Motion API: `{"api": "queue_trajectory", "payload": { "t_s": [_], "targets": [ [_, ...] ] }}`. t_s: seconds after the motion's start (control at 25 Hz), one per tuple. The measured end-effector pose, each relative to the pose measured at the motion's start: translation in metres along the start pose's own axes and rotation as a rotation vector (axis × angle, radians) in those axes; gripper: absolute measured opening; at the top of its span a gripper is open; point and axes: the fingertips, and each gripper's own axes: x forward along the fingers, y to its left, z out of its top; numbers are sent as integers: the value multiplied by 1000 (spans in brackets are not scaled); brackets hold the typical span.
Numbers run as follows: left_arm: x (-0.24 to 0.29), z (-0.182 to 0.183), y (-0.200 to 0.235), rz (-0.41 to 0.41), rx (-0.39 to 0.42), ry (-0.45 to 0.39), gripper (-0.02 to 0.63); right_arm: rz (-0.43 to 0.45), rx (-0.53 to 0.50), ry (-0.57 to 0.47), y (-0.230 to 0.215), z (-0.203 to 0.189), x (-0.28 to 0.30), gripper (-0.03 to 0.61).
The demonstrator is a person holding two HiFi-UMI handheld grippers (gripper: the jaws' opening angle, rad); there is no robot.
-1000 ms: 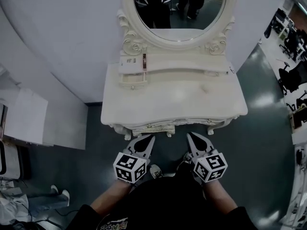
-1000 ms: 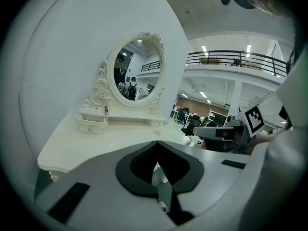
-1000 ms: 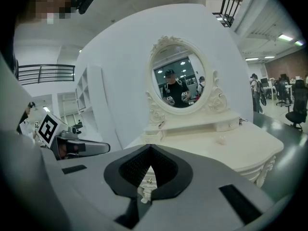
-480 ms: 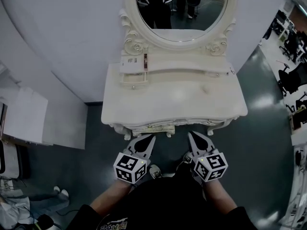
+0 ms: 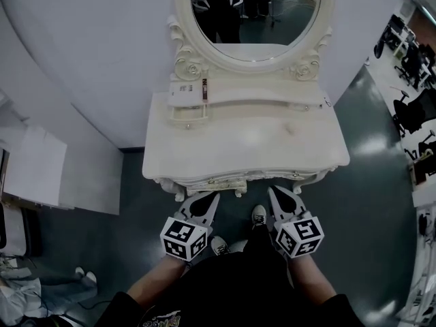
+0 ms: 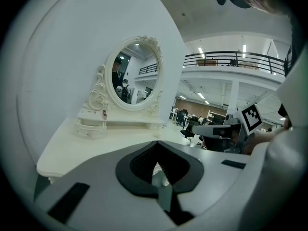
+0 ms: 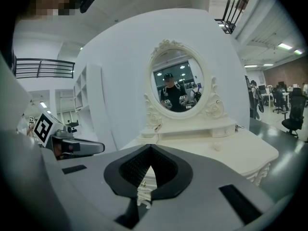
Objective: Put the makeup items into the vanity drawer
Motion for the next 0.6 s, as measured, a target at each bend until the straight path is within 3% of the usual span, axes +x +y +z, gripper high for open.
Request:
{"api": "queue_trajectory", "payload": {
  "t_s": [0.6],
  "targets": [
    [56,22,7,45,-3,-17,8,8,-14,20,-69,25,41,28]
  ]
}}
